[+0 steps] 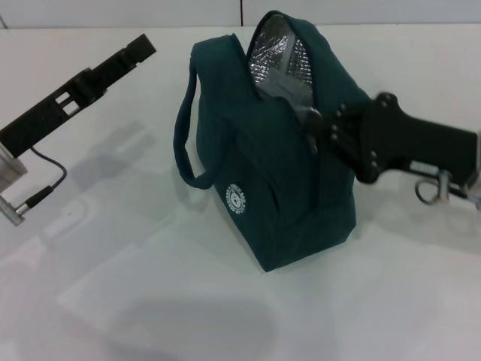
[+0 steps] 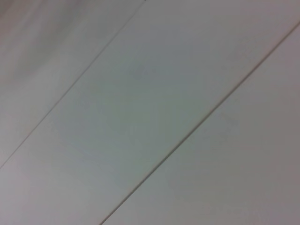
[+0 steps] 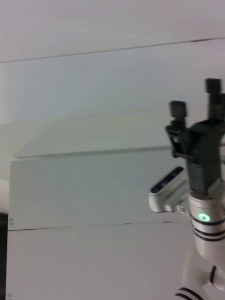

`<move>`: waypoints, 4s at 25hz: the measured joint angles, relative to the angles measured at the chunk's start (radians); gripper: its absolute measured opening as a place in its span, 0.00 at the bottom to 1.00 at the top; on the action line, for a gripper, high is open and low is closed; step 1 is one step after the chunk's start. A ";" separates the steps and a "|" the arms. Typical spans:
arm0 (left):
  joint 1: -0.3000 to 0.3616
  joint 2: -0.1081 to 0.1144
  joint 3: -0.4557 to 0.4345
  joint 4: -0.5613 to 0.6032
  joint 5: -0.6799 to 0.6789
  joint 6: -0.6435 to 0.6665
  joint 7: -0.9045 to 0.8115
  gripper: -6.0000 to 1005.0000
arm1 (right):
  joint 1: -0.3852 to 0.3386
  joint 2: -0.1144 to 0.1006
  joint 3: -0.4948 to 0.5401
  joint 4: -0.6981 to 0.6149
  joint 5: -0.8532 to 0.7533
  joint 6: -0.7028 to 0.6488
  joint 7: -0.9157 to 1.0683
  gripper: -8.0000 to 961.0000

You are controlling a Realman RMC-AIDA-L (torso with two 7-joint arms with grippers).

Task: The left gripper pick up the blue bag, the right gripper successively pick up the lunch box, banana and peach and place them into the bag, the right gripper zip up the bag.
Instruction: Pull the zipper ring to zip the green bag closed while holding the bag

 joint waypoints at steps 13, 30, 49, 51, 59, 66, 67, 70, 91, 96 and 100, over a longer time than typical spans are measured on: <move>0.044 0.019 -0.037 0.007 -0.001 0.002 0.006 0.88 | 0.145 0.010 -0.036 0.005 0.056 0.088 0.001 0.02; 0.115 0.067 -0.038 0.035 0.071 0.018 0.003 0.85 | 0.235 0.011 -0.266 -0.006 0.198 0.163 -0.004 0.02; 0.050 0.025 -0.038 0.138 0.324 0.100 0.058 0.82 | 0.235 0.011 -0.268 -0.007 0.209 0.180 -0.006 0.02; 0.047 0.024 -0.037 0.136 0.330 0.099 0.058 0.82 | 0.235 0.011 -0.270 -0.007 0.212 0.180 -0.006 0.02; 0.046 0.017 -0.047 0.130 0.350 0.063 0.074 0.81 | 0.235 0.011 -0.271 -0.007 0.214 0.175 -0.003 0.02; 0.050 0.011 -0.049 0.128 0.339 0.050 0.079 0.75 | 0.223 0.011 -0.272 -0.007 0.225 0.170 0.001 0.02; 0.049 0.011 -0.049 0.127 0.339 0.050 0.079 0.70 | 0.223 0.011 -0.272 -0.007 0.228 0.170 0.001 0.02; 0.048 0.008 -0.049 0.127 0.339 0.050 0.080 0.56 | 0.215 0.011 -0.273 -0.007 0.239 0.168 0.001 0.02; 0.018 -0.007 -0.035 0.065 0.345 0.082 0.162 0.07 | 0.182 0.005 -0.261 0.003 0.320 0.171 0.128 0.02; 0.022 -0.004 0.008 0.065 0.346 0.086 0.195 0.06 | 0.179 0.002 -0.234 0.022 0.342 0.176 0.179 0.02; 0.019 -0.002 0.038 0.065 0.349 0.112 0.211 0.06 | 0.180 0.001 -0.222 0.036 0.343 0.190 0.203 0.02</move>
